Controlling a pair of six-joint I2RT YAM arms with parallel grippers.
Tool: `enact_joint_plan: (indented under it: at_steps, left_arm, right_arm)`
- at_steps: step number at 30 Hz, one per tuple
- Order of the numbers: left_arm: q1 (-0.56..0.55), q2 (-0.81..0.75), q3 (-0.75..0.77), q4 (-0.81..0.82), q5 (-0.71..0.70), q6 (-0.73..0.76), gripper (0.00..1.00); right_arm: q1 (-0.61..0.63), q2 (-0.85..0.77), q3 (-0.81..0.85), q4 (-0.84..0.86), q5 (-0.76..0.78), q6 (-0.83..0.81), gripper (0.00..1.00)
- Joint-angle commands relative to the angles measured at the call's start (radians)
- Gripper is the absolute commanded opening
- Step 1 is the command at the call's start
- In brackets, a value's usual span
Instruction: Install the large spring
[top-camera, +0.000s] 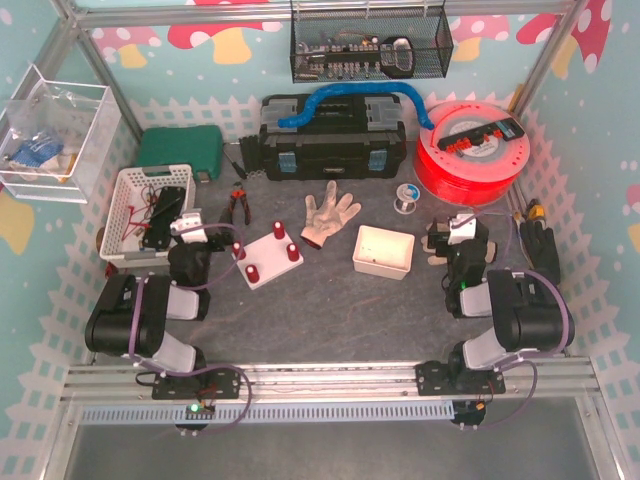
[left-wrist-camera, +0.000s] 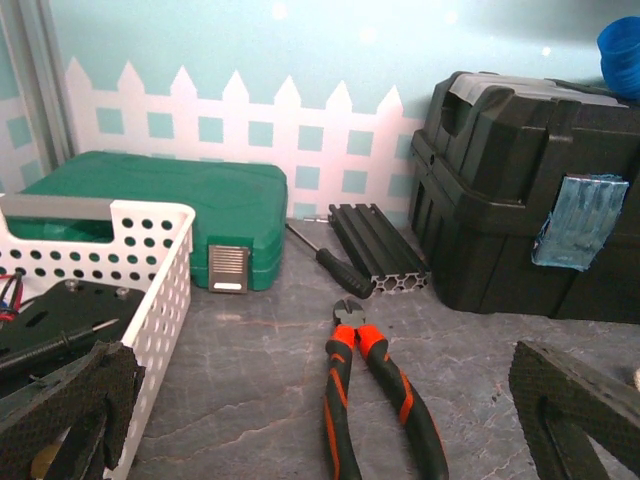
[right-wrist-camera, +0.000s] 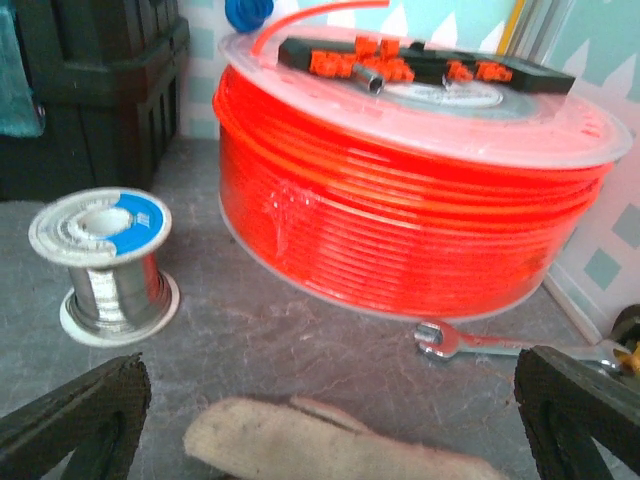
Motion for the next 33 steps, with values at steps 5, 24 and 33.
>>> enact_joint_plan:
  at_steps: [5, 24, 33]
  left_arm:
    - [-0.003, 0.01, -0.007, 0.027, -0.005, -0.009, 0.99]
    - [-0.024, 0.006, -0.002, 0.012, -0.04, 0.002, 0.99]
    - [-0.028, 0.007, 0.0, 0.01, -0.044, 0.006, 0.99]
  right_arm:
    - [-0.001, 0.005, -0.005, 0.113, 0.006, 0.018, 0.99]
    - [0.001, 0.004, -0.006, 0.116, 0.009, 0.016, 0.99]
    - [0.001, 0.005, -0.006, 0.114, 0.009, 0.017, 0.99]
